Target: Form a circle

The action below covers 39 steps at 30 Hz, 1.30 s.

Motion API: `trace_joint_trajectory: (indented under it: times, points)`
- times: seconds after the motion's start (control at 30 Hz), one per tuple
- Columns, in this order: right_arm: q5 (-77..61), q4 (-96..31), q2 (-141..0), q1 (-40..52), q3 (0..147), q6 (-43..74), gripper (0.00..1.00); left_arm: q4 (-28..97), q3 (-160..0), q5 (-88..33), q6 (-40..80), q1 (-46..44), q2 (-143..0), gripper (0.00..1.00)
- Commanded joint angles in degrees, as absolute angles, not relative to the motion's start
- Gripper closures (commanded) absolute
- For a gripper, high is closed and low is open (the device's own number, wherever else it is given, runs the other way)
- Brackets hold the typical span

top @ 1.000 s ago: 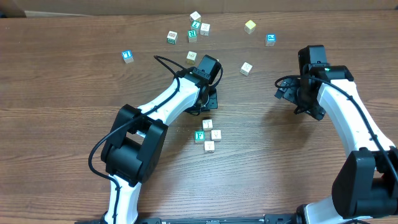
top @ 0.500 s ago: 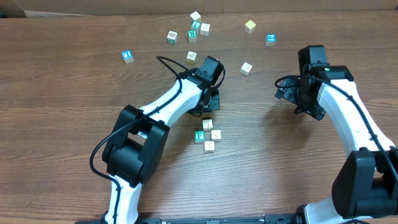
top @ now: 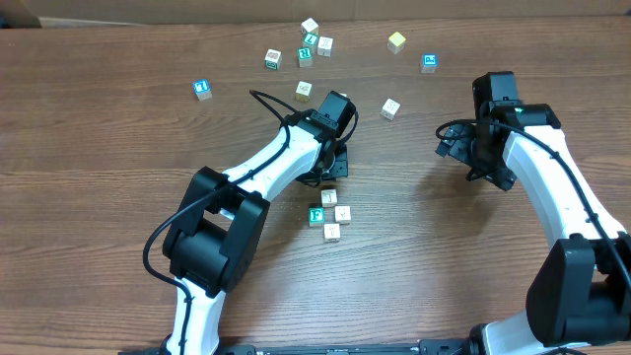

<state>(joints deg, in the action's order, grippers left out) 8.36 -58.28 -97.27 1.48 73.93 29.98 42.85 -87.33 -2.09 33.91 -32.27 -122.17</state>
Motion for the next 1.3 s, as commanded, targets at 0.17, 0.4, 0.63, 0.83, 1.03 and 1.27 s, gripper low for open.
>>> trace_joint_trajectory:
  times: [0.17, 0.4, 0.63, 0.83, 1.03, 1.27]
  points:
    - [9.0, -58.2, -96.2, 1.3, 74.6, 30.0, 0.0, 43.1, -86.6, -1.5, 33.4, -32.7, -122.5, 0.95]
    - [9.0, -58.2, -96.2, 1.3, 74.6, 30.0, 0.0, 43.1, -86.6, -1.5, 33.4, -32.7, -122.5, 0.95]
    - [9.0, -58.2, -96.2, 1.3, 74.6, 30.0, 0.0, 43.3, -86.6, -1.5, 33.4, -32.7, -122.5, 0.95]
    - [9.0, -58.2, -96.2, 1.3, 74.6, 30.0, 0.0, 43.7, -86.6, -1.5, 33.4, -32.7, -122.5, 0.96]
    - [9.0, -58.2, -96.2, 1.3, 74.6, 30.0, 0.0, 43.7, -86.6, -2.9, 33.4, -32.7, -122.5, 0.96]
    - [9.0, -58.2, -96.2, 1.3, 74.6, 30.0, 0.0, 44.6, -86.6, -3.5, 33.4, -32.7, -122.5, 0.96]
